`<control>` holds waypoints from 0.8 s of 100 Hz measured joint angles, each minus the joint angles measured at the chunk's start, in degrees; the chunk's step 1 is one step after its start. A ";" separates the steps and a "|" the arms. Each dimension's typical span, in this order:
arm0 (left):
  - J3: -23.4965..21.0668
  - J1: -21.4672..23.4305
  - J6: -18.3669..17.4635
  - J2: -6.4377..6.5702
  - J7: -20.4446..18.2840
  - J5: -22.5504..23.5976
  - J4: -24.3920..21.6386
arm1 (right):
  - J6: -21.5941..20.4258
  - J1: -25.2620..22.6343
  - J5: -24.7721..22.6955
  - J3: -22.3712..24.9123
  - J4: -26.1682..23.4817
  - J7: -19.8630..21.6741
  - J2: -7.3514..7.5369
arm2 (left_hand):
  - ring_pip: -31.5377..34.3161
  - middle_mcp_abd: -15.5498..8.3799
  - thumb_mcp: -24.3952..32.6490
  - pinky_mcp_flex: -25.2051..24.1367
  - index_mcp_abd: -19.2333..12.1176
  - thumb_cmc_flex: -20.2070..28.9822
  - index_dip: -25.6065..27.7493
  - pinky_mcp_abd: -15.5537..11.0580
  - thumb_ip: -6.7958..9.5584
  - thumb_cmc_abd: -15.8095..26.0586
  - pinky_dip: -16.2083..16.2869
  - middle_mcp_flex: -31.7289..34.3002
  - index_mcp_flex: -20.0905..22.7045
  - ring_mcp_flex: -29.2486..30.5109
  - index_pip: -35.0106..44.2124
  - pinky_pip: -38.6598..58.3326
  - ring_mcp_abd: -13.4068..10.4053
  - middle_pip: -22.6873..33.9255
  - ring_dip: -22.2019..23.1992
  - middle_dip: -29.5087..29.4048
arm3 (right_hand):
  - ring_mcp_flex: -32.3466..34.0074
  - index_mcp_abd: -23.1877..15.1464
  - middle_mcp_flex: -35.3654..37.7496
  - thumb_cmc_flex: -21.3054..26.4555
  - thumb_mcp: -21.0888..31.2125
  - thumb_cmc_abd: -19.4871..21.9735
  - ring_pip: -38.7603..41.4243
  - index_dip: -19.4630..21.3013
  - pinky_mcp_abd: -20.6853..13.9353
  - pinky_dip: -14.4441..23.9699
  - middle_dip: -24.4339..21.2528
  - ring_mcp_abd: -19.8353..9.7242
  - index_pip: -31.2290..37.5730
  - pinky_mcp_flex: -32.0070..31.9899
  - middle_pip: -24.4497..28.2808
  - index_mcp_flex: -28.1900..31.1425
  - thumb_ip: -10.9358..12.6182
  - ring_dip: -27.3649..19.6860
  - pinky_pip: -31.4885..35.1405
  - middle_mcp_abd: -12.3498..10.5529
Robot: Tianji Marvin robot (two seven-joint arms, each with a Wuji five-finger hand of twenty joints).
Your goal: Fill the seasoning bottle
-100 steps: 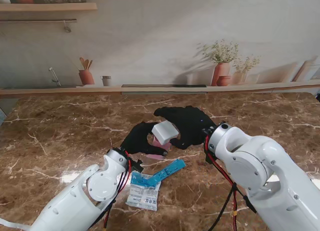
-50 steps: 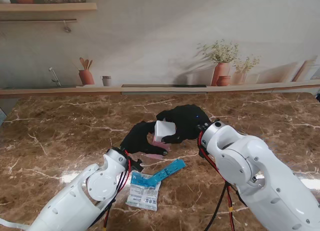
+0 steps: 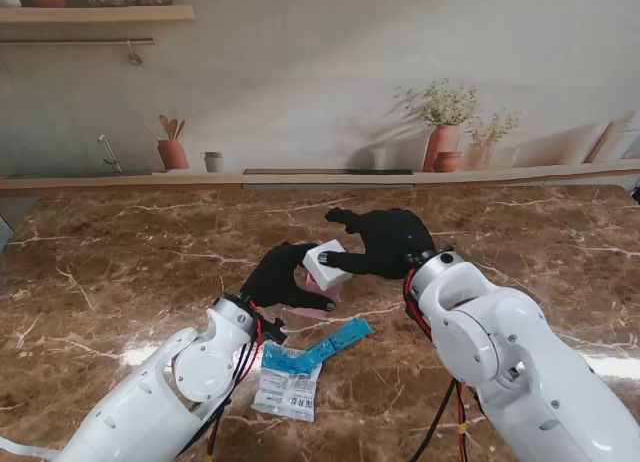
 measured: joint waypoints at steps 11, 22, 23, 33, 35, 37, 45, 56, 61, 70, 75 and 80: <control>-0.14 0.16 0.08 0.03 -0.10 0.03 -0.19 | -5.12 -1.23 9.66 3.51 -1.35 3.36 0.21 | 0.00 0.00 0.00 0.00 0.00 0.00 0.00 0.00 0.00 0.00 0.00 0.00 0.00 0.00 0.00 0.00 0.00 0.00 0.00 0.00 | -14.48 2.58 -16.20 16.01 1.68 -13.15 -5.00 5.05 0.24 0.68 -1.80 -0.86 -1.52 -8.98 -3.64 -4.75 0.76 -3.45 -11.00 0.44; -0.23 0.29 0.13 0.05 -0.08 0.18 -0.34 | -11.62 -0.45 11.34 5.13 -3.03 13.56 1.50 | 0.00 0.00 0.00 0.00 0.00 0.00 0.00 0.00 0.00 0.00 0.00 0.00 0.00 0.00 0.00 0.00 0.00 0.00 0.00 0.00 | -21.01 5.50 -23.39 27.23 5.03 -20.84 -6.64 10.65 -1.04 2.11 -1.86 -2.44 -1.25 -12.50 -4.46 -8.66 3.62 -4.89 -16.80 0.90; -0.23 0.30 0.13 0.05 -0.07 0.19 -0.35 | -11.69 -0.32 11.44 5.05 -3.08 13.75 1.67 | 0.00 0.00 0.00 0.00 0.00 0.00 0.00 0.00 0.00 0.00 0.00 0.00 0.00 0.00 0.00 0.00 0.00 0.00 0.00 0.00 | -21.52 5.58 -23.80 27.97 5.76 -21.29 -6.33 10.68 -1.14 2.13 -1.86 -2.50 -1.83 -12.55 -4.47 -8.94 3.62 -4.90 -17.15 0.96; -0.23 0.34 0.13 0.07 -0.03 0.28 -0.39 | -11.37 0.95 11.63 3.76 -2.87 12.02 2.69 | 0.00 0.00 0.00 0.00 0.00 0.00 0.00 0.00 0.00 0.00 0.01 0.00 0.00 0.00 0.00 0.00 0.00 0.00 0.00 0.00 | -21.59 6.33 -24.38 31.20 18.10 -26.26 -6.62 14.39 -1.17 2.87 -1.86 -2.60 -1.20 -12.52 -4.23 -9.50 2.77 -5.67 -18.22 1.22; -0.23 0.34 0.13 0.07 -0.03 0.29 -0.40 | -11.38 1.19 11.35 3.46 -2.72 11.28 2.72 | 0.00 0.00 0.00 0.00 0.00 0.00 0.00 0.00 0.00 0.00 0.01 0.00 0.00 0.00 0.00 0.00 0.00 0.00 0.00 0.00 | -21.59 6.30 -24.38 31.29 19.86 -26.97 -6.57 14.86 -1.20 2.88 -1.86 -2.98 -1.18 -12.41 -3.99 -9.44 1.84 -5.69 -18.21 1.22; -0.23 0.34 0.13 0.07 -0.03 0.29 -0.40 | -11.40 1.42 10.96 3.18 -2.56 10.69 2.72 | 0.00 0.00 0.00 0.00 0.00 0.00 0.00 0.00 0.00 0.00 0.01 0.00 0.00 0.00 0.00 0.00 0.00 0.00 0.00 0.00 | -21.59 6.23 -24.31 32.55 21.21 -27.62 -6.44 15.30 -1.25 2.89 -1.86 -2.99 -0.83 -12.20 -3.57 -9.41 1.48 -5.70 -18.21 1.22; -0.21 0.33 0.11 0.08 -0.03 0.31 -0.42 | -11.47 2.45 9.61 1.93 -1.52 9.42 2.64 | 0.00 0.00 0.00 0.00 0.00 0.00 0.00 0.00 0.00 0.00 0.01 0.00 0.00 0.00 0.00 0.00 0.00 0.00 0.00 0.00 | -21.32 5.74 -22.13 33.41 22.62 -28.98 -4.57 16.47 -1.51 3.55 -1.73 -3.03 1.66 -10.73 -0.73 -7.28 -0.99 -5.72 -18.16 0.92; -0.20 0.32 0.07 0.09 -0.04 0.35 -0.44 | -11.49 3.38 8.50 0.38 0.49 6.60 2.25 | 0.00 0.00 0.00 0.00 0.00 0.00 0.00 0.00 0.00 0.00 0.01 0.00 0.00 0.00 0.00 0.00 0.00 0.00 0.00 0.00 | -14.24 1.65 -11.48 33.40 21.05 -30.57 0.79 18.94 -1.99 5.03 3.98 -4.07 7.59 -7.84 5.76 1.70 -3.34 -4.19 -15.01 -1.69; -0.21 0.32 0.07 0.10 -0.04 0.40 -0.47 | -11.44 3.42 7.00 -0.11 1.22 4.14 2.00 | 0.00 0.00 0.00 0.00 0.00 0.00 0.00 0.00 0.00 0.00 0.01 0.00 0.00 0.00 0.00 0.00 0.00 0.00 0.00 0.00 | -10.60 -0.02 -6.72 32.97 19.94 -31.42 3.22 19.88 -1.99 5.86 6.95 -4.15 9.43 -6.55 7.72 5.87 -3.51 -1.61 -12.96 -2.57; -0.32 0.32 0.07 0.11 -0.05 0.48 -0.56 | -10.87 3.47 4.50 -0.83 1.98 1.14 1.54 | 0.00 0.00 0.00 0.00 0.00 0.00 0.00 0.00 0.00 0.00 0.01 0.00 0.00 0.00 0.00 0.00 0.00 0.00 0.00 0.00 | -1.37 -2.37 2.67 29.28 18.48 -32.64 11.43 21.63 -1.94 8.52 11.98 -4.27 13.40 -2.47 10.75 12.70 -5.74 5.88 -7.56 -4.14; -0.33 0.37 0.07 0.12 -0.06 0.61 -0.65 | -10.12 3.64 4.38 -1.22 2.31 0.36 1.30 | 0.00 0.00 0.00 0.00 -0.10 0.00 0.00 0.00 0.00 -0.10 0.01 0.02 0.28 0.00 0.00 0.00 0.00 0.04 0.00 0.00 | 4.36 -2.37 8.14 26.76 15.92 -32.44 16.07 22.17 -1.82 9.99 13.61 -4.60 14.23 1.15 11.30 17.03 -5.81 9.85 -3.09 -3.95; -0.32 0.46 0.07 0.13 -0.06 0.73 -0.74 | -8.60 4.04 4.83 -1.87 2.78 -0.64 1.11 | 0.00 -0.10 0.00 0.00 -0.67 0.00 0.00 -0.01 0.00 -0.69 0.01 0.13 0.57 0.00 0.00 0.00 0.00 0.05 -0.15 0.00 | 11.90 -1.20 16.50 24.06 9.98 -29.79 21.96 22.24 -1.27 11.39 15.46 -4.64 15.95 6.41 13.53 23.58 -6.33 13.41 4.11 -3.07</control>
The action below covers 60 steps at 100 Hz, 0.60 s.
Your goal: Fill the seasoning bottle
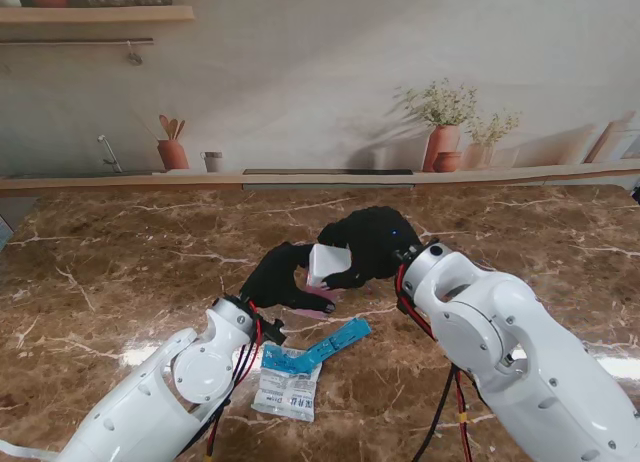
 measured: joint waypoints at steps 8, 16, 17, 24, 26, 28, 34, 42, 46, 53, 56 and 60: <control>0.06 0.15 -0.08 0.01 0.01 0.03 -0.16 | 3.24 0.99 0.15 -1.98 1.57 -3.69 -0.20 | 0.00 -0.14 0.00 0.00 -0.24 0.00 0.00 -0.01 0.00 -0.53 0.00 0.38 0.59 0.00 0.00 0.00 -0.01 0.00 -0.11 0.00 | 10.17 0.45 13.24 -8.50 -8.50 15.17 7.53 -1.64 0.75 -0.06 0.95 2.06 6.90 7.35 5.83 10.68 2.82 1.18 12.54 0.87; 0.12 0.25 -0.08 0.01 0.03 0.03 -0.15 | 6.26 1.51 -6.10 -3.21 1.67 -2.73 -0.48 | 0.00 -0.14 0.00 0.00 -0.24 0.00 0.00 -0.01 0.00 -0.53 0.00 0.39 0.59 0.00 0.00 0.00 -0.01 0.00 -0.11 0.00 | 16.10 -3.69 20.28 -20.34 -8.61 25.18 10.28 -5.23 1.34 -3.72 -0.30 4.02 14.74 13.01 7.74 18.46 5.73 -0.31 20.45 1.22; 0.12 0.25 -0.08 0.01 0.04 0.03 -0.15 | 6.43 1.51 -7.07 -3.26 1.63 -2.41 -0.52 | 0.00 -0.14 0.00 0.00 -0.24 0.00 0.00 -0.01 0.00 -0.53 0.00 0.39 0.59 0.00 0.00 0.00 -0.01 0.00 -0.11 0.00 | 16.68 -4.15 20.44 -21.40 -8.56 26.29 10.15 -5.52 1.51 -4.32 -0.51 4.13 15.42 13.37 7.72 19.09 5.84 -0.97 21.18 1.27; 0.05 0.25 -0.08 0.02 0.08 0.02 -0.15 | 7.11 1.36 -8.96 -3.37 1.52 -1.31 -0.72 | 0.00 -0.14 0.00 0.00 -0.24 0.00 0.00 -0.01 0.00 -0.53 0.00 0.39 0.59 0.00 0.00 0.00 -0.01 0.00 -0.11 0.00 | 17.27 -4.59 21.04 -26.53 -9.44 31.74 8.70 -9.17 2.14 -7.55 -3.47 5.11 15.55 14.67 4.99 20.18 8.26 -3.05 22.53 1.87; 0.03 0.25 -0.07 0.02 0.08 0.00 -0.15 | 7.27 1.25 -8.17 -3.31 1.49 -1.38 -0.75 | 0.00 -0.14 0.00 0.00 -0.24 0.00 0.00 -0.01 0.00 -0.53 0.00 0.39 0.59 0.00 0.00 0.00 -0.01 0.00 -0.11 0.00 | 17.25 -4.06 21.04 -27.40 -9.87 32.72 7.91 -10.21 2.14 -8.46 -4.13 5.19 14.50 14.67 4.34 19.70 8.32 -3.25 22.53 2.06; 0.00 0.24 -0.07 0.02 0.08 -0.01 -0.15 | 7.47 1.06 -6.76 -3.18 1.43 -1.56 -0.80 | 0.00 -0.14 0.00 0.00 -0.24 0.00 0.00 -0.01 0.00 -0.53 0.00 0.39 0.59 0.00 0.00 0.00 -0.01 0.00 -0.11 0.00 | 17.20 -3.38 20.79 -27.97 -10.71 33.56 6.37 -12.32 2.14 -9.23 -4.78 5.31 12.00 14.28 3.60 17.95 8.57 -3.83 22.40 2.13; -0.06 0.24 -0.07 0.02 0.08 -0.02 -0.15 | 7.94 -0.01 -2.51 -2.31 1.00 -2.77 -1.01 | 0.00 -0.14 0.00 0.00 -0.24 0.00 0.00 -0.01 0.00 -0.53 0.00 0.39 0.59 0.00 0.00 0.00 -0.01 0.00 -0.11 0.00 | 13.70 -2.33 16.71 -28.58 -10.80 34.39 0.20 -16.01 1.46 -10.88 -7.06 5.33 5.15 10.32 -0.39 10.81 8.82 -5.14 19.22 2.33; -0.17 0.23 -0.06 0.02 0.08 -0.02 -0.15 | 7.81 -2.42 -2.20 -0.13 -0.22 -4.75 -1.46 | 0.00 -0.14 0.00 0.00 -0.24 0.00 0.00 -0.01 0.00 -0.53 0.00 0.39 0.59 0.00 0.00 0.00 -0.01 0.00 -0.11 0.00 | 4.37 -1.97 3.66 -28.40 -10.64 32.83 -9.81 -19.24 1.45 -11.40 -11.51 5.39 -5.00 2.96 -8.20 -3.39 8.82 -7.60 11.27 2.51; -0.23 0.23 -0.05 0.03 0.07 -0.02 -0.16 | 7.38 -3.69 -2.27 1.37 -1.13 -4.49 -1.62 | 0.00 -0.14 0.00 0.00 -0.24 0.00 0.00 -0.01 0.00 -0.53 0.00 0.39 0.59 0.00 0.00 0.00 -0.01 0.00 -0.11 0.00 | -3.92 -1.74 -7.26 -24.58 -9.73 29.15 -16.17 -19.24 2.10 -11.40 -13.79 5.64 -9.93 -2.10 -12.01 -12.10 8.76 -10.04 5.11 2.98; -0.29 0.23 -0.02 0.05 0.07 0.01 -0.20 | 3.60 -5.24 1.30 4.61 -2.66 -1.28 -1.66 | 0.00 -0.14 0.00 0.00 -0.24 0.00 0.00 -0.01 0.00 -0.53 0.00 0.39 0.59 0.00 0.00 0.00 -0.01 0.00 -0.11 0.00 | -16.49 -0.34 -22.66 -13.07 -8.00 18.85 -22.71 -17.50 2.25 -9.98 -15.82 5.13 -14.77 -9.82 -15.53 -22.28 8.76 -13.18 -5.48 2.87; -0.31 0.24 0.00 0.06 0.07 0.03 -0.23 | 0.72 -5.51 3.68 5.97 -3.12 1.14 -1.57 | 0.00 -0.14 0.00 0.00 -0.24 0.00 0.00 -0.01 0.00 -0.53 0.00 0.39 0.59 0.00 0.00 0.00 -0.01 0.00 -0.11 0.00 | -20.75 0.13 -27.57 -8.31 -7.59 15.20 -24.25 -16.68 2.26 -9.30 -16.06 4.47 -16.04 -12.39 -16.48 -24.66 8.76 -14.08 -8.90 2.86; -0.33 0.25 0.02 0.07 0.06 0.04 -0.27 | -3.00 -5.53 6.48 7.28 -3.60 4.56 -1.25 | 0.00 -0.14 0.00 0.00 -0.24 0.00 0.00 -0.02 0.00 -0.53 0.00 0.39 0.59 0.00 0.00 0.00 -0.01 0.00 -0.11 0.00 | -25.75 0.07 -33.04 -2.84 -6.78 11.61 -25.74 -15.52 1.95 -8.68 -16.61 3.35 -17.31 -15.07 -17.27 -26.72 8.76 -14.87 -13.03 2.86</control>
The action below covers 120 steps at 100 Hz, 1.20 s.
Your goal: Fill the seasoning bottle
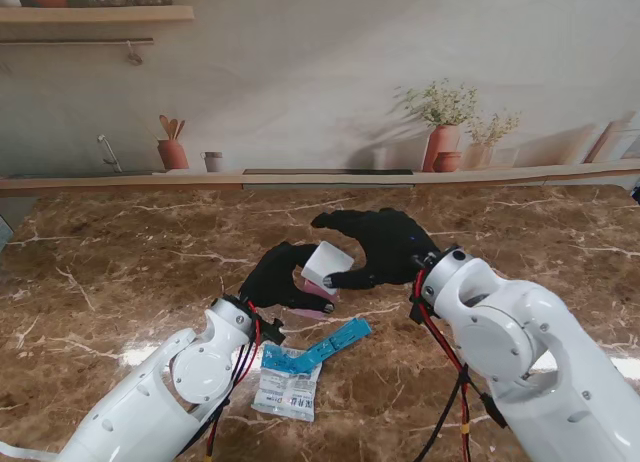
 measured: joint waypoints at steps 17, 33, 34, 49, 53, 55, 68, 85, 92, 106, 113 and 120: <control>-0.01 0.05 0.06 0.07 -0.09 0.00 -0.13 | -3.61 1.44 2.51 -0.05 -1.08 5.58 2.39 | 0.00 0.00 0.00 0.00 0.00 0.00 0.00 0.00 0.00 0.00 0.00 0.00 0.00 0.00 0.00 0.00 0.00 0.00 0.00 0.00 | -8.33 -4.15 -8.47 13.03 30.59 -11.50 -0.58 8.17 -1.62 3.00 -0.02 -1.04 -0.58 -3.97 0.22 -5.01 1.73 -1.34 -7.71 1.38; 0.02 0.05 0.06 0.12 -0.15 0.00 -0.24 | -3.51 3.42 1.04 -2.01 0.16 5.15 2.59 | 0.00 0.00 0.00 0.00 0.00 0.00 0.00 0.00 0.00 0.00 0.00 0.00 0.00 0.00 0.00 0.00 0.00 0.00 0.00 0.00 | -8.34 -8.45 -8.68 20.43 35.03 -15.38 1.76 12.39 -2.12 3.59 1.44 -1.05 3.07 -3.57 3.16 -4.04 -2.79 -1.48 -7.82 1.63; 0.02 0.05 0.06 0.12 -0.16 0.00 -0.25 | -3.52 3.54 0.80 -2.20 0.30 5.06 2.59 | 0.00 0.00 0.00 0.00 0.00 0.00 0.00 0.00 0.00 0.00 0.00 0.00 0.00 0.00 0.00 0.00 0.00 0.00 0.00 0.00 | -8.34 -8.60 -8.68 20.43 35.03 -15.39 2.09 12.61 -2.22 3.62 1.49 -1.05 3.08 -3.25 3.34 -3.71 -2.89 -1.48 -7.82 1.63; 0.01 0.03 0.06 0.15 -0.26 0.04 -0.31 | -3.68 4.39 -5.67 -4.16 2.42 0.29 2.30 | 0.00 0.00 0.00 0.00 0.00 0.00 0.00 0.00 0.00 0.00 0.00 0.00 0.00 0.00 0.00 0.00 0.00 0.00 0.00 0.00 | -1.76 -10.65 0.71 17.85 26.27 -15.74 9.62 18.47 -2.71 4.39 5.75 -2.38 9.68 0.81 10.81 6.46 -5.54 -0.18 -4.92 -1.51; 0.00 0.02 0.06 0.15 -0.27 0.06 -0.33 | -3.59 4.39 -7.13 -4.44 2.93 -1.96 2.10 | 0.00 0.00 0.00 0.00 0.00 0.00 0.00 0.00 0.00 0.00 0.00 0.00 0.00 0.00 0.00 0.00 0.00 0.00 0.00 0.00 | 3.94 -10.64 8.49 16.12 23.44 -17.73 11.78 18.82 -2.71 4.77 8.04 -2.98 10.00 3.06 13.65 10.59 -7.34 1.34 -3.06 -3.20; -0.01 0.02 0.06 0.16 -0.27 0.07 -0.33 | -3.51 4.39 -7.60 -4.60 3.25 -3.45 1.97 | 0.00 0.00 0.00 0.00 0.00 0.00 0.00 0.00 0.00 0.00 0.00 0.00 0.00 0.00 0.00 0.00 0.00 0.00 0.00 0.00 | 7.16 -10.54 12.88 14.69 22.08 -19.03 13.13 18.86 -2.68 5.03 9.17 -3.34 10.01 4.30 14.56 13.11 -8.17 2.39 -1.85 -4.18; -0.18 0.02 0.07 0.20 -0.26 0.10 -0.48 | -0.90 4.71 -10.43 -6.42 5.61 -12.10 1.11 | -0.03 0.00 0.00 0.00 -2.68 0.00 2.83 0.00 0.00 0.00 0.00 0.00 2.13 0.00 -16.28 0.00 0.00 0.00 -0.06 -0.09 | 27.98 -7.53 37.26 1.68 9.97 -19.01 22.78 15.11 -1.85 5.82 16.12 -3.93 17.80 15.50 20.55 28.98 -14.37 11.16 12.43 -4.72; 0.09 0.05 0.02 0.22 -0.24 0.35 -0.47 | 10.53 5.71 -17.48 -9.65 3.96 -5.93 0.57 | -0.14 0.00 -0.04 -0.18 -6.39 0.00 4.29 0.00 0.00 -0.55 0.00 0.00 3.55 -0.36 -26.77 0.00 0.00 0.00 -0.15 -0.11 | 41.70 -7.67 54.10 -19.82 -3.44 18.34 32.84 8.90 -0.49 3.85 15.51 0.76 30.54 26.08 24.38 46.25 -1.63 12.50 32.70 -2.25; 0.12 0.11 -0.05 0.20 -0.26 0.37 -0.48 | 11.73 5.53 -16.77 -9.54 2.49 -2.16 0.53 | -0.14 0.00 -0.04 -0.37 -6.46 0.00 4.31 0.00 0.00 -0.67 0.00 0.00 3.56 -0.58 -26.77 0.00 0.00 -0.01 -0.15 -0.11 | 42.40 -4.12 54.67 -23.16 -4.93 23.22 32.32 6.92 0.03 2.28 13.66 1.50 31.31 27.07 23.23 46.90 0.17 11.36 34.11 -1.05; -0.15 0.25 -0.05 0.20 -0.23 0.28 -0.64 | 11.18 2.36 -13.13 -6.86 1.17 -6.51 0.27 | -0.79 -0.13 -0.04 -0.42 -6.46 0.00 4.31 -0.03 0.00 -0.68 0.00 0.00 3.66 -0.60 -26.77 0.00 -0.08 -0.46 -0.54 -0.12 | 33.21 -5.42 43.14 -25.06 -6.00 25.05 20.02 1.85 -0.39 -1.91 9.40 1.89 20.66 18.93 14.02 33.10 0.17 8.77 26.28 -0.20; -0.22 0.25 0.02 0.21 -0.22 0.27 -0.65 | 9.39 0.22 -12.31 -4.84 0.83 -9.98 -0.07 | -0.79 -0.13 -0.04 -0.42 -6.46 0.00 4.32 -0.03 0.00 -0.68 0.00 0.00 3.66 -0.60 -26.77 0.00 -0.08 -0.46 -0.54 -0.12 | 24.99 -5.43 29.97 -23.24 -4.93 20.69 13.13 0.50 0.12 -2.00 6.79 1.88 11.57 14.14 8.26 19.48 0.17 7.45 20.04 -0.14; -0.22 0.26 0.04 0.21 -0.19 0.27 -0.65 | 8.09 -0.93 -7.26 -3.40 0.36 -9.79 -0.12 | -0.79 -0.13 -0.04 -0.42 -6.46 0.00 4.31 -0.03 0.00 -0.68 0.00 0.00 3.66 -0.60 -26.77 0.00 -0.08 -0.46 -0.54 -0.12 | 14.94 -3.62 15.12 -13.92 -3.33 12.72 6.30 0.48 0.19 -1.99 4.17 1.34 4.79 8.53 3.87 6.53 0.16 4.04 12.03 -0.45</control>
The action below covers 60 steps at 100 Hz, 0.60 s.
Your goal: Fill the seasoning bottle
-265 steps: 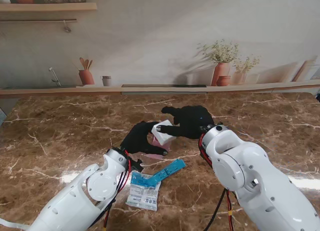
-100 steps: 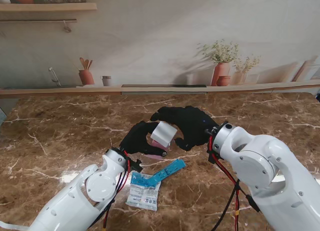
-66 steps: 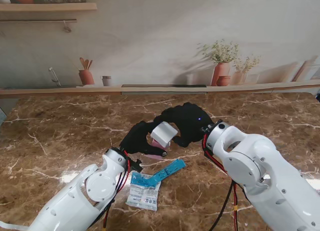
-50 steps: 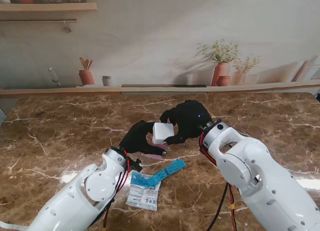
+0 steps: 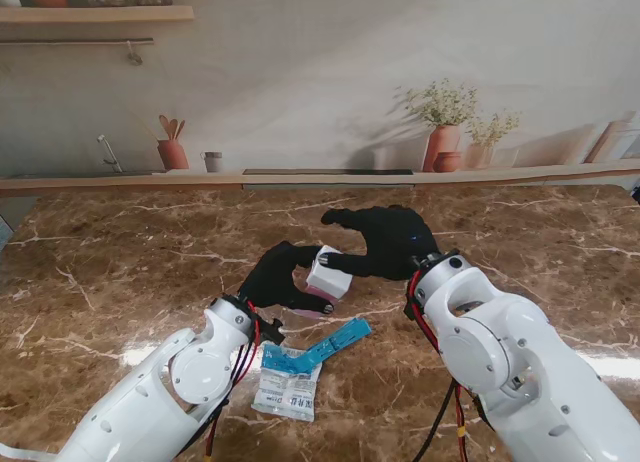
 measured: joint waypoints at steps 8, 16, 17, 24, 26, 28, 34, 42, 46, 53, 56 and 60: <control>0.00 0.02 0.01 0.00 0.04 0.00 0.00 | -9.88 -0.78 1.84 3.84 -0.55 4.18 -0.08 | 0.00 0.00 0.00 0.00 0.00 0.00 0.00 0.00 0.00 0.00 0.00 0.00 0.00 0.00 0.00 0.00 0.00 0.00 0.00 0.00 | -10.84 1.64 -13.44 16.17 3.69 -11.46 -4.50 2.66 -0.07 0.75 -1.39 -0.69 -2.62 -6.34 -2.08 -7.19 -0.01 -3.44 -9.31 0.70; -0.02 0.06 0.05 0.00 0.04 0.00 -0.04 | -20.13 -0.66 1.16 6.24 -0.57 6.03 0.42 | 0.00 0.00 0.00 0.00 0.00 0.00 0.01 0.00 0.00 0.00 0.00 0.00 0.00 0.00 0.00 0.00 0.00 0.00 0.00 0.00 | -17.03 -3.53 -19.75 28.26 27.57 -23.45 -5.54 7.60 -1.63 2.09 -1.39 -1.98 -3.41 -9.03 -1.80 -9.86 -1.08 -5.31 -15.50 1.71; -0.03 0.06 0.05 0.00 0.04 0.00 -0.04 | -20.67 -0.61 0.95 6.25 -0.57 5.93 0.53 | 0.00 0.01 0.00 0.00 0.00 0.00 0.01 0.00 0.00 0.00 0.00 0.00 0.00 0.00 0.00 0.00 0.00 0.00 0.00 0.00 | -17.45 -4.61 -20.17 29.68 30.07 -24.78 -5.51 7.86 -1.96 2.10 -1.39 -2.42 -3.20 -9.22 -1.25 -9.86 -2.05 -5.38 -15.71 1.67; -0.10 0.13 0.09 0.01 -0.01 0.02 -0.15 | -20.34 -0.20 0.31 5.48 -0.57 4.88 1.36 | 0.00 0.01 0.00 0.00 0.00 0.00 0.01 0.00 0.00 0.00 0.01 0.00 0.00 0.00 0.00 0.00 0.00 0.00 0.00 0.00 | -19.67 -7.47 -22.32 38.00 37.45 -28.82 -3.89 10.17 -2.28 2.10 -1.40 -2.49 -3.16 -9.76 1.11 -9.93 -4.75 -5.99 -17.08 1.73; -0.11 0.15 0.10 0.01 -0.02 0.03 -0.17 | -19.46 -0.07 0.54 5.19 -0.58 5.03 1.51 | 0.00 0.01 0.00 0.00 0.00 0.00 0.01 0.00 0.00 0.00 0.01 0.00 0.00 0.00 0.00 0.00 0.00 0.00 0.00 0.00 | -19.96 -7.96 -22.74 39.66 37.73 -29.28 -3.40 10.69 -2.11 2.10 -1.39 -2.62 -3.15 -9.87 1.76 -10.07 -4.76 -6.00 -17.58 1.78; -0.13 0.16 0.11 0.02 -0.02 0.04 -0.20 | -18.42 0.06 1.02 4.94 -0.61 5.55 1.65 | 0.00 0.01 0.00 0.00 0.00 0.00 0.01 0.00 0.00 0.00 0.01 0.00 0.00 0.00 0.00 0.00 0.00 0.00 0.00 0.00 | -20.81 -8.10 -23.48 41.06 37.78 -29.32 -3.10 10.86 -1.89 2.10 -1.39 -2.44 -3.03 -9.90 2.17 -10.45 -4.76 -6.00 -17.62 1.78; -0.17 0.23 0.14 0.02 -0.02 0.09 -0.32 | -16.80 0.41 2.20 4.68 -0.78 8.65 1.84 | 0.00 0.01 0.00 0.00 0.00 0.00 0.01 0.00 0.00 0.00 0.01 0.00 0.00 0.00 0.00 0.00 0.00 0.00 0.01 0.00 | -21.34 -8.84 -24.57 44.11 38.06 -29.33 -1.73 12.12 -1.86 2.10 -1.39 -2.35 -2.51 -9.81 4.24 -10.71 -5.72 -6.03 -17.66 1.99; -0.20 0.33 0.16 0.03 0.00 0.17 -0.51 | -17.51 1.12 1.56 4.00 -0.41 9.89 2.03 | 0.00 0.01 0.00 0.00 0.00 0.00 0.01 0.00 0.00 0.00 0.01 0.00 0.00 0.00 0.00 0.00 0.00 0.00 0.01 0.00 | -21.34 -10.72 -25.22 44.75 38.07 -29.33 -0.48 13.45 -2.20 2.10 -1.40 -2.35 -1.79 -9.62 6.91 -10.71 -5.72 -6.12 -17.66 1.88; -0.20 0.36 0.16 0.04 0.01 0.19 -0.57 | -18.12 1.66 0.99 3.35 0.16 9.59 2.12 | 0.00 0.01 0.00 0.00 0.00 0.00 0.01 0.00 0.00 0.00 0.01 0.00 0.00 0.00 0.00 0.00 0.00 0.00 0.01 0.00 | -21.87 -11.51 -25.28 44.75 38.04 -29.33 0.25 14.03 -2.28 2.10 -1.39 -2.35 -1.22 -9.57 7.79 -10.71 -5.72 -6.26 -17.66 1.85; -0.20 0.37 0.14 0.04 0.02 0.20 -0.60 | -18.62 2.64 0.55 2.19 1.50 8.86 2.19 | 0.00 0.01 0.00 0.00 0.00 0.00 0.01 0.00 0.00 0.02 0.01 0.00 0.00 0.00 0.00 0.00 0.00 0.00 0.03 0.00 | -21.90 -12.26 -25.28 44.62 37.42 -30.03 0.88 14.23 -2.77 2.10 -1.40 -2.41 -0.93 -9.23 8.80 -10.35 -6.53 -6.68 -17.66 1.75; -0.21 0.37 0.12 0.04 0.02 0.20 -0.60 | -18.66 2.97 0.52 1.82 2.05 8.66 2.19 | 0.00 0.01 0.00 0.00 0.00 0.00 0.01 0.00 0.00 0.02 0.01 0.00 0.01 0.00 0.00 0.00 0.00 0.00 0.03 0.00 | -21.90 -12.73 -25.28 43.55 36.69 -30.13 1.35 14.84 -2.78 2.10 -1.40 -2.42 -0.27 -8.98 9.57 -9.65 -6.54 -6.68 -17.66 1.73; -0.23 0.37 0.10 0.04 0.02 0.20 -0.60 | -18.65 3.32 0.50 1.43 2.70 8.36 2.19 | 0.00 0.01 0.00 0.00 0.00 0.00 0.01 0.00 0.00 0.03 0.01 0.00 0.01 0.00 0.00 0.00 0.00 0.00 0.04 0.00 | -21.89 -12.99 -25.24 41.79 34.63 -30.04 2.19 15.64 -2.86 2.10 -1.39 -2.44 1.04 -8.74 10.63 -8.21 -6.88 -6.68 -17.66 1.68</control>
